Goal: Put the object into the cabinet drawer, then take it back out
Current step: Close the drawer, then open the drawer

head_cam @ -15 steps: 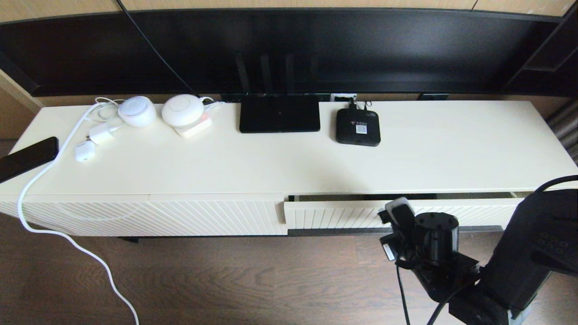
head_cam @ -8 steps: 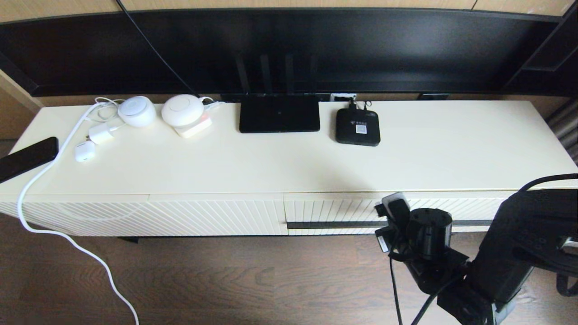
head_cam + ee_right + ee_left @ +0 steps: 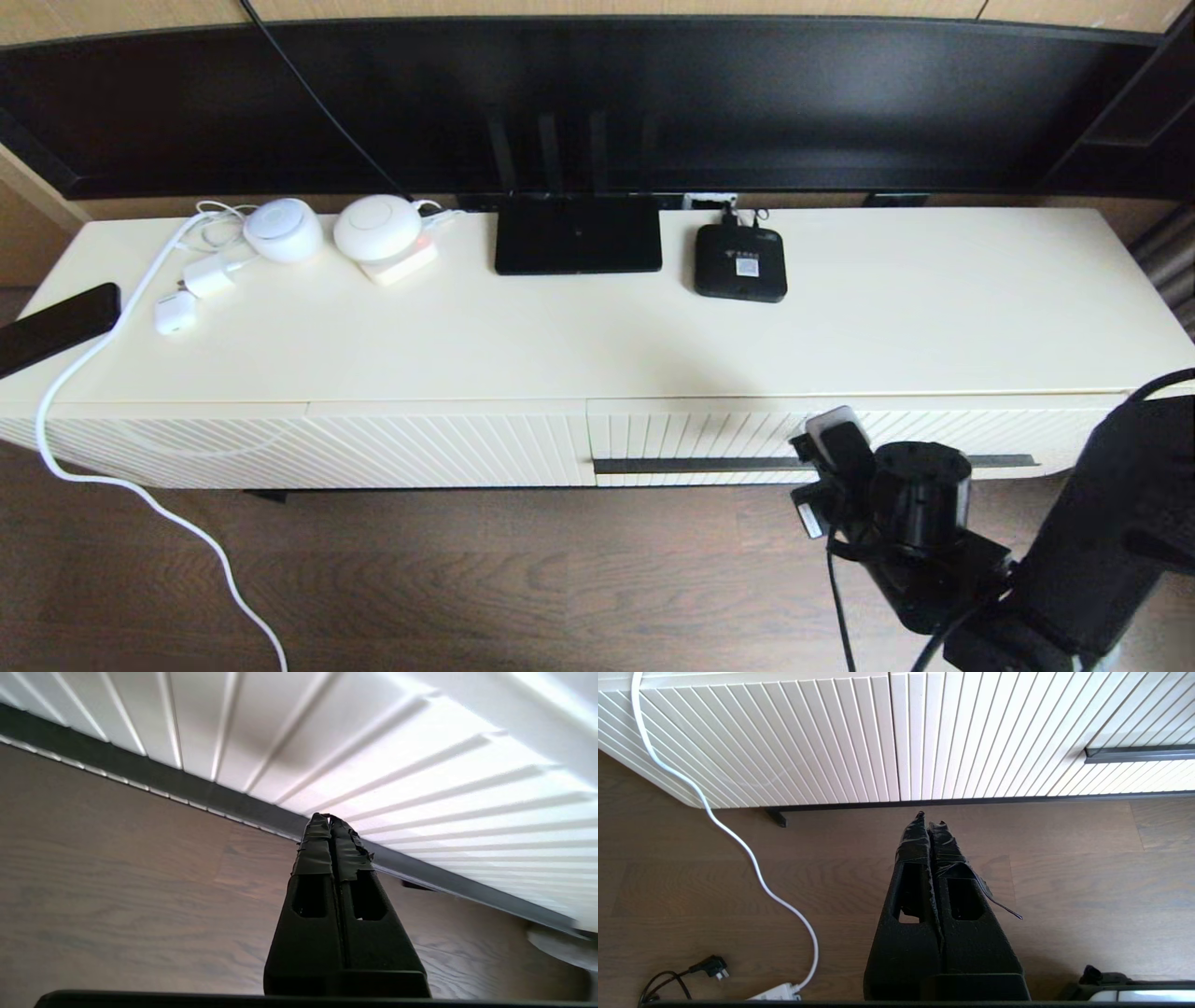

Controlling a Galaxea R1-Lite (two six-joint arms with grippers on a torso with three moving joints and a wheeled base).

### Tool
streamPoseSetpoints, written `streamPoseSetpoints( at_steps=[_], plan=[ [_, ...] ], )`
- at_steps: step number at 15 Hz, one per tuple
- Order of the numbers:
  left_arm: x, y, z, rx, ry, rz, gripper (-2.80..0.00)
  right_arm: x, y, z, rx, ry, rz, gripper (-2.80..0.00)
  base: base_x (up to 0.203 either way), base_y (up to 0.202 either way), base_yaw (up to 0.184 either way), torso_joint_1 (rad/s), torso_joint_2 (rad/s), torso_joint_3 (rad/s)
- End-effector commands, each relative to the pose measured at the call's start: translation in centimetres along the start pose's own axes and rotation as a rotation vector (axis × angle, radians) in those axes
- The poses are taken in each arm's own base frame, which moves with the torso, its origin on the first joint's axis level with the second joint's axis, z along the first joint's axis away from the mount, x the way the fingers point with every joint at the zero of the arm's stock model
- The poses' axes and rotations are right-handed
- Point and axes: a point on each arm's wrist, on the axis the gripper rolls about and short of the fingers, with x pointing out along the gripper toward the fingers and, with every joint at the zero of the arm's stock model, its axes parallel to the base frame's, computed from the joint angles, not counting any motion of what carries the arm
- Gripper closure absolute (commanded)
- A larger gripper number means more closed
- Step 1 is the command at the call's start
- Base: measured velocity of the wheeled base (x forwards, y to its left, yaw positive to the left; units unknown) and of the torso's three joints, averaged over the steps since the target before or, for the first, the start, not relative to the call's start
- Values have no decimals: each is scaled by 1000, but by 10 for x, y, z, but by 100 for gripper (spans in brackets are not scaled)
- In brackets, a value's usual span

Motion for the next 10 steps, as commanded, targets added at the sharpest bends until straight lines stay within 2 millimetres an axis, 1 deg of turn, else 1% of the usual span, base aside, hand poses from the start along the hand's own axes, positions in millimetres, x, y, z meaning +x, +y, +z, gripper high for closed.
streamPoseSetpoints(
  at_steps=[1, 3, 5, 8, 10],
  plan=[
    [0, 0, 0, 0, 0, 0, 0, -26, -18, 14, 10, -43, -16, 0, 0, 0, 0, 0, 0, 0],
    [0, 0, 0, 0, 2, 0, 0, -49, -32, 12, -30, -28, -13, 0, 0, 0, 0, 0, 0, 0],
    [0, 0, 0, 0, 1, 0, 0, -67, -44, 12, -44, -8, -34, 0, 0, 0, 0, 0, 0, 0],
    [0, 0, 0, 0, 0, 0, 0, -89, -71, 15, -41, 42, -166, 0, 0, 0, 0, 0, 0, 0],
    [0, 0, 0, 0, 2, 0, 0, -105, -89, 23, -27, 50, -227, 0, 0, 0, 0, 0, 0, 0]
  ],
)
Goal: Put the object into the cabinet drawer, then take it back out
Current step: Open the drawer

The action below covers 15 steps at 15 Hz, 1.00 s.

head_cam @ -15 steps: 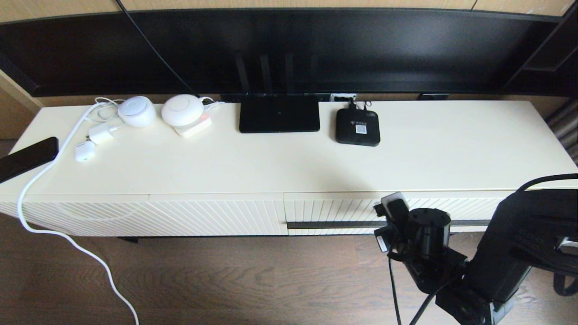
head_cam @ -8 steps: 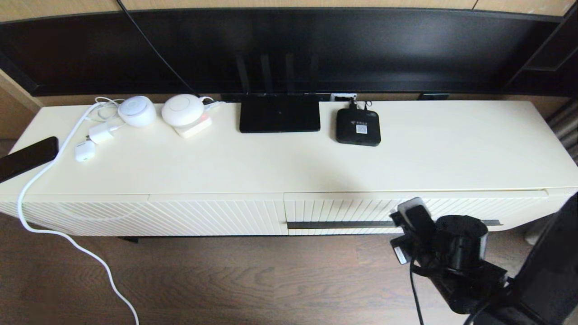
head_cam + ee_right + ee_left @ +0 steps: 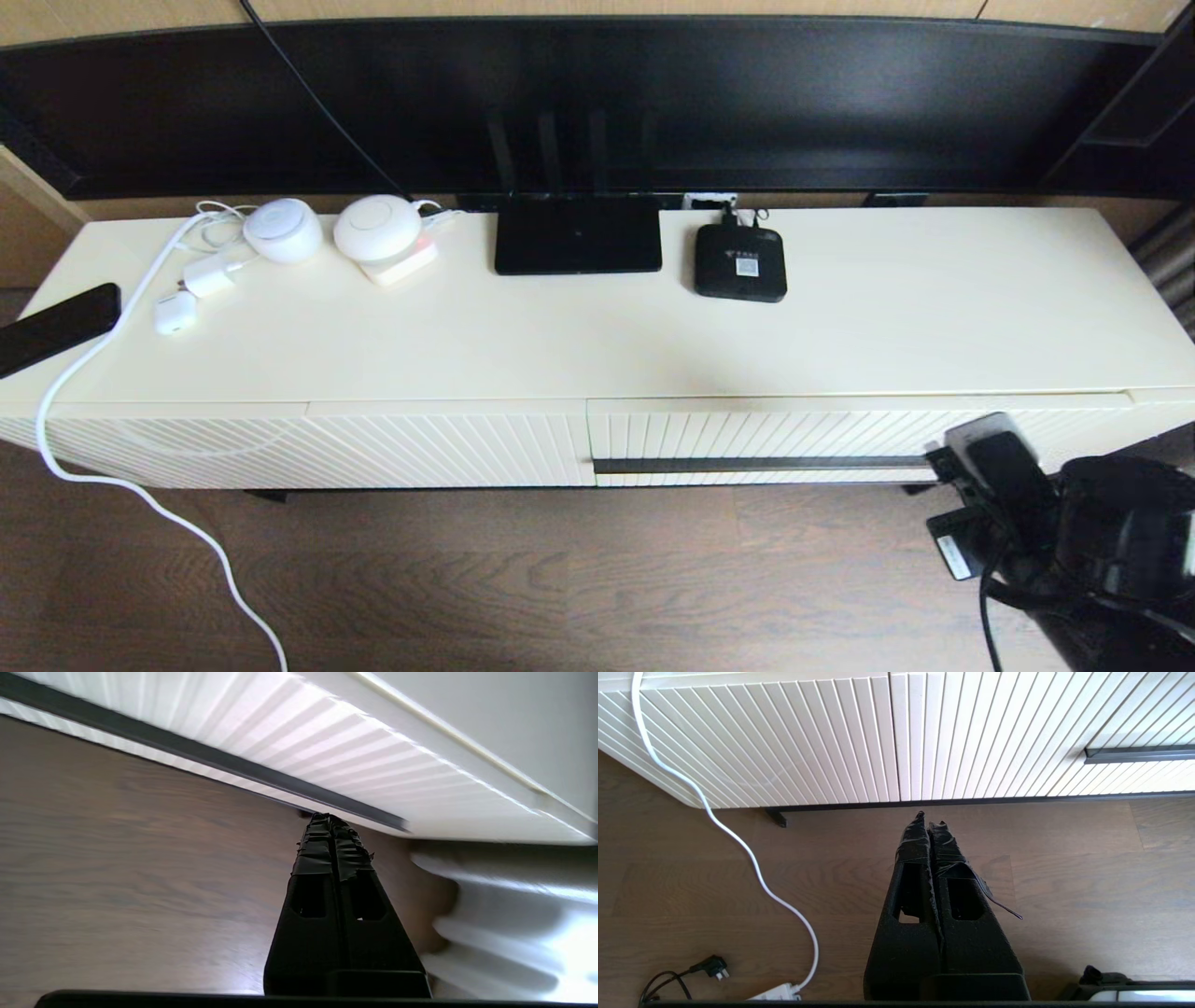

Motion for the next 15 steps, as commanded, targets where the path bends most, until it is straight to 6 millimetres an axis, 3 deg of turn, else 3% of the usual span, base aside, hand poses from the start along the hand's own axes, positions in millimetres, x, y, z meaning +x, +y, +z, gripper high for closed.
streamPoseSetpoints(
  at_steps=[1, 5, 8, 11, 15],
  plan=[
    [0, 0, 0, 1, 2, 0, 0, -27, -33, 12, 63, -53, -61, 0, 0, 0, 0, 0, 0, 0],
    [0, 0, 0, 1, 0, 0, 0, -71, -75, 0, 58, 13, -108, 0, 0, 0, 0, 0, 0, 0],
    [0, 0, 0, 1, 2, 0, 0, -105, -95, -26, -28, 178, -53, 0, 0, 0, 0, 0, 0, 0],
    [0, 0, 0, 1, 1, 0, 0, -117, -99, -37, -31, 193, 89, 0, 0, 0, 0, 0, 0, 0],
    [0, 0, 0, 1, -1, 0, 0, -116, -85, -59, -274, 213, 288, 0, 0, 0, 0, 0, 0, 0]
  ],
)
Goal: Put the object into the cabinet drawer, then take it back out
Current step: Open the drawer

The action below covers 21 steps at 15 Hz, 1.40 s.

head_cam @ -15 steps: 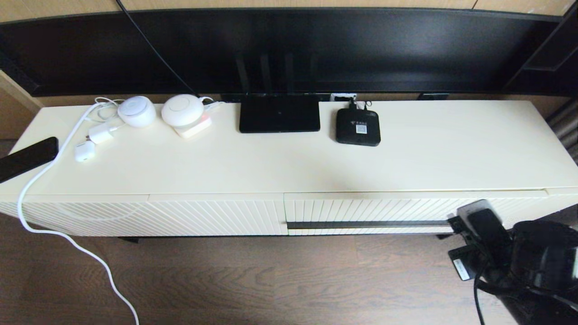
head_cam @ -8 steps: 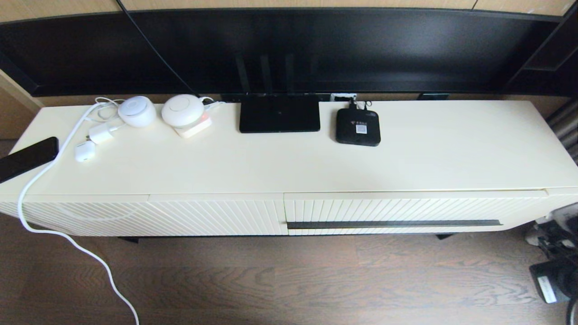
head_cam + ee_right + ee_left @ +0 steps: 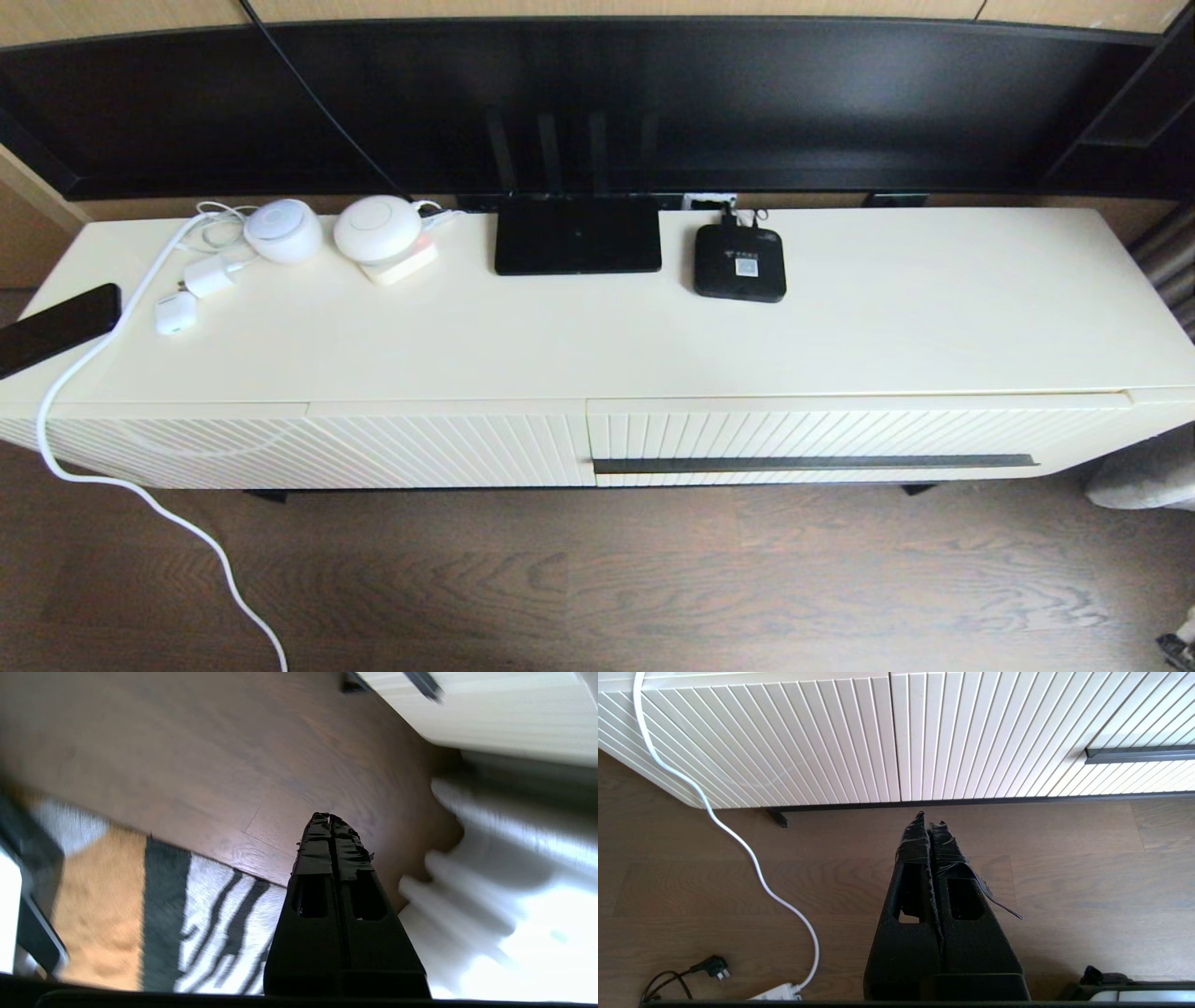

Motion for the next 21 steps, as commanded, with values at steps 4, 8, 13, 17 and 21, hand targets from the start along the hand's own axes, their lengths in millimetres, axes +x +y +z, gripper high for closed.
streamPoseSetpoints(
  at_steps=[4, 8, 13, 17, 21],
  plan=[
    [0, 0, 0, 0, 1, 0, 0, 24, 12, 4, -272, -10, 208, 0, 0, 0, 0, 0, 0, 0],
    [0, 0, 0, 0, 1, 0, 0, 62, 17, 22, -465, -51, 248, 0, 0, 0, 0, 0, 0, 0],
    [0, 0, 0, 0, 0, 0, 0, 88, 29, 29, -733, -106, 346, 0, 0, 0, 0, 0, 0, 0],
    [0, 0, 0, 0, 1, 0, 0, 116, 49, 49, -796, -178, 380, 0, 0, 0, 0, 0, 0, 0],
    [0, 0, 0, 0, 1, 0, 0, 137, 69, 70, -851, -244, 403, 0, 0, 0, 0, 0, 0, 0]
  ],
)
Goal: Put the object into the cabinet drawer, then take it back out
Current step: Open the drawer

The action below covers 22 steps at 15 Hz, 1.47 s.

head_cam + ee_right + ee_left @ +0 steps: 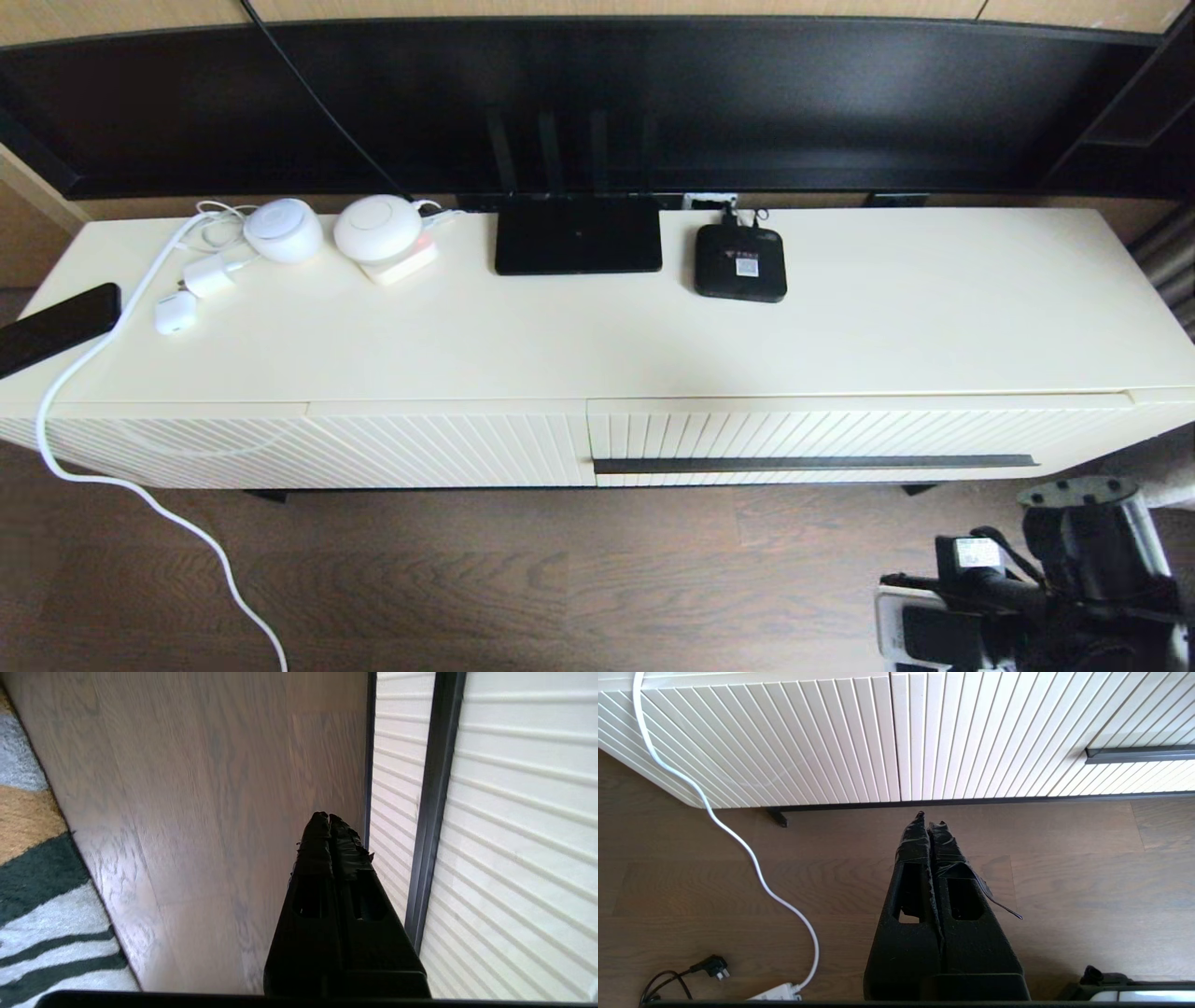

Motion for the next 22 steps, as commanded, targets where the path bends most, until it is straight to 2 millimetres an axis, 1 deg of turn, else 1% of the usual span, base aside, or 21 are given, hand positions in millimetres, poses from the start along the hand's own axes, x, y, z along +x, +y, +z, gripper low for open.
streamPoseSetpoints(
  at_steps=[1, 4, 5, 6, 12, 16, 19, 22],
  plan=[
    [0, 0, 0, 0, 0, 0, 0, 24, 4, 3, -20, 2, 45, 0, 0, 0, 0, 0, 0, 0],
    [0, 0, 0, 0, 2, 0, 0, 48, 4, 5, -21, -24, -16, 0, 0, 0, 0, 0, 0, 0],
    [0, 0, 0, 0, 0, 0, 0, 50, 4, 5, -36, -33, -24, -236, 0, 0, 0, 0, 0, 0],
    [0, 0, 0, 0, 1, 0, 0, 51, 2, 5, -52, -34, -27, -280, 0, 0, 0, 0, 0, 0],
    [0, 0, 0, 0, 1, 0, 0, 61, -1, 2, -74, -56, -15, -280, 0, 0, 0, 0, 0, 0],
    [0, 0, 0, 0, 1, 0, 0, 78, -9, -2, -77, -48, -44, -280, 0, 0, 0, 0, 0, 0],
    [0, 0, 0, 0, 2, 0, 0, 92, -10, -8, -62, -42, -83, -280, 0, 0, 0, 0, 0, 0],
    [0, 0, 0, 0, 3, 0, 0, 103, -17, -11, -51, -45, -100, -280, 0, 0, 0, 0, 0, 0]
  ],
)
